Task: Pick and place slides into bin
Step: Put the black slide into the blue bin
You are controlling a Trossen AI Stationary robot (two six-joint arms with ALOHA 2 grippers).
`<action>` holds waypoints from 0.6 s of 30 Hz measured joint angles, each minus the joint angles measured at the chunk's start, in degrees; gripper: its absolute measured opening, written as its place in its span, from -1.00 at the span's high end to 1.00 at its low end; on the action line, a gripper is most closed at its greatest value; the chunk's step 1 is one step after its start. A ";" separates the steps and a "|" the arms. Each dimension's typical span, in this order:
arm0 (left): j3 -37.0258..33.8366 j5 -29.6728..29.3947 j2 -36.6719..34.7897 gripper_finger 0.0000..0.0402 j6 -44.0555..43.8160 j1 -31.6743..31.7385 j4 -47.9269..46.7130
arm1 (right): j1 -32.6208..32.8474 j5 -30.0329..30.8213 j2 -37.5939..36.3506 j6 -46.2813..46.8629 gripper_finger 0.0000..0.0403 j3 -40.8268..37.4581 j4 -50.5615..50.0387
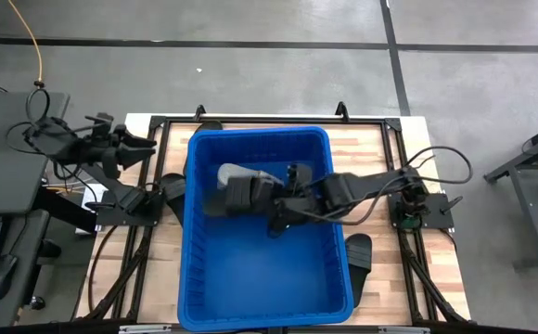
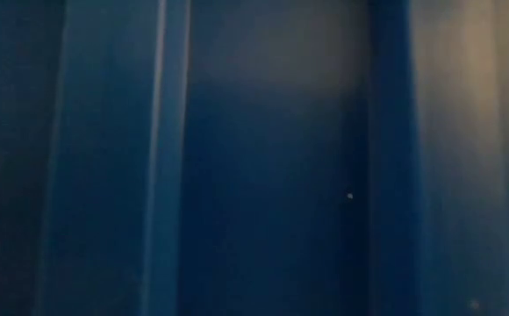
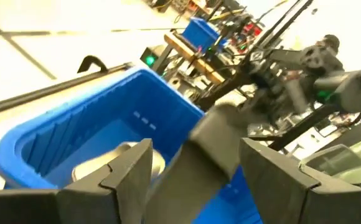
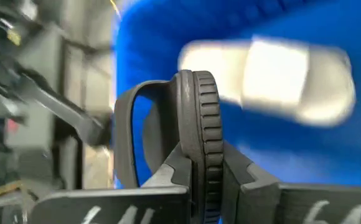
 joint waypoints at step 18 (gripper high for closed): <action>-0.02 1.02 -0.66 -0.14 6.20 0.00 3.19 | 0.22 -11.61 5.62 14.84 0.95 0.00 -9.57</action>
